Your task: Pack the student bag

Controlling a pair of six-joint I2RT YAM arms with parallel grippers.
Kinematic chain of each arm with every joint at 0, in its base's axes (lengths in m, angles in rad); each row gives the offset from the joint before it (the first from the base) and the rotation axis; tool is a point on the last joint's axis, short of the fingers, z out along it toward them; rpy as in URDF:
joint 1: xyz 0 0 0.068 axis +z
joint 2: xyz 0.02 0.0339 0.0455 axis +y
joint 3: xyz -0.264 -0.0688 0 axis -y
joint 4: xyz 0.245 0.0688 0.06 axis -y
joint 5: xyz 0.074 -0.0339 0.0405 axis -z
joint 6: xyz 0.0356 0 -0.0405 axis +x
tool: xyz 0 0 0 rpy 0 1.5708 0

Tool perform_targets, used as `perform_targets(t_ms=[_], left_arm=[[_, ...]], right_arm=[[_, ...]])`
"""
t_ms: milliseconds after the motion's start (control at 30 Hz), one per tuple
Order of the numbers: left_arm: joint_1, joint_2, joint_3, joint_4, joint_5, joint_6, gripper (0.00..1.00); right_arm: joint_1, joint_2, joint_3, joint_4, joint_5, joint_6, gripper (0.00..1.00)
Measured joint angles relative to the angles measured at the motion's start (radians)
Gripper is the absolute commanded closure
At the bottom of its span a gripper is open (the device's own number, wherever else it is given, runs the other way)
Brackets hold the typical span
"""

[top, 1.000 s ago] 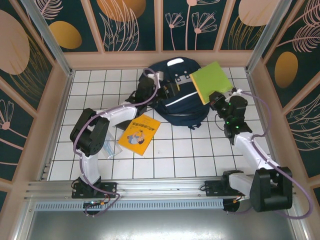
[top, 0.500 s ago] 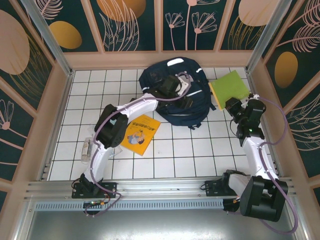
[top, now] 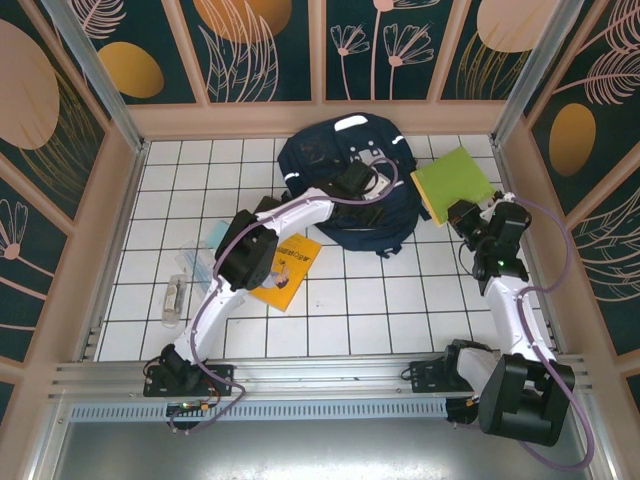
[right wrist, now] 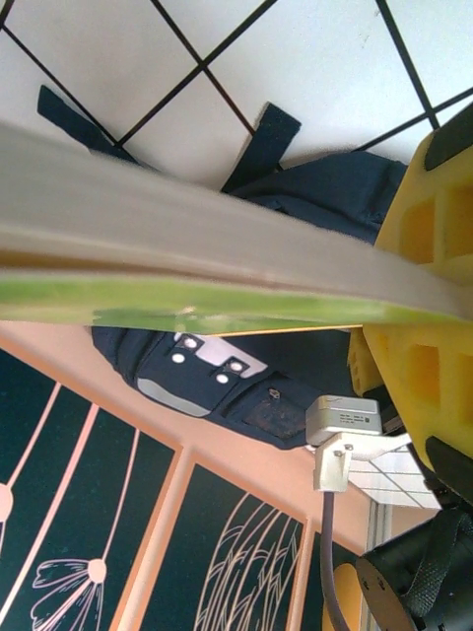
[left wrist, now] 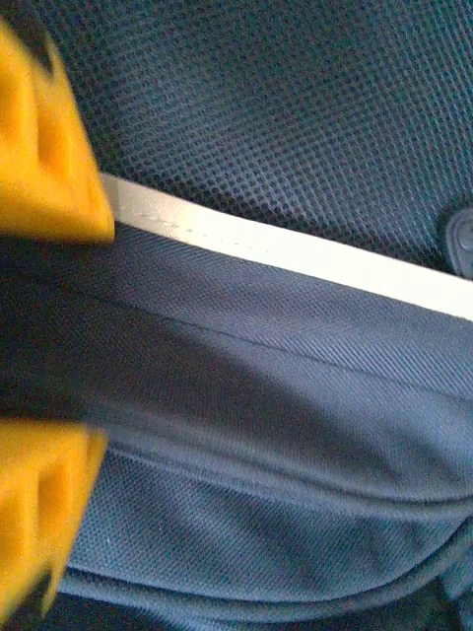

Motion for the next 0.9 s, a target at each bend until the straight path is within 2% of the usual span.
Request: perform_targets(t_ms=[33, 300, 533, 700, 900], left_arm=[[-0.003, 0.0, 0.0, -0.002, 0.004, 0.002, 1.0], [0.005, -0.057, -0.052, 0.019, 0.062, -0.05, 1.0], [0.081, -0.142, -0.028, 0.021, 0.228, -0.204, 1.0], [0.15, -0.159, 0.048, 0.028, 0.337, -0.318, 1.0], [0.174, -0.159, 0.105, 0.028, 0.403, -0.415, 1.0]], right_arm=[[-0.004, -0.005, 0.0, -0.003, 0.0, 0.0, 1.0], [-0.053, -0.09, 0.001, -0.089, 0.051, -0.026, 1.0], [-0.081, -0.154, 0.001, -0.155, 0.081, -0.037, 1.0], [-0.082, -0.156, -0.025, -0.13, 0.029, -0.01, 1.0], [-0.048, -0.146, -0.171, 0.037, -0.092, 0.116, 1.0]])
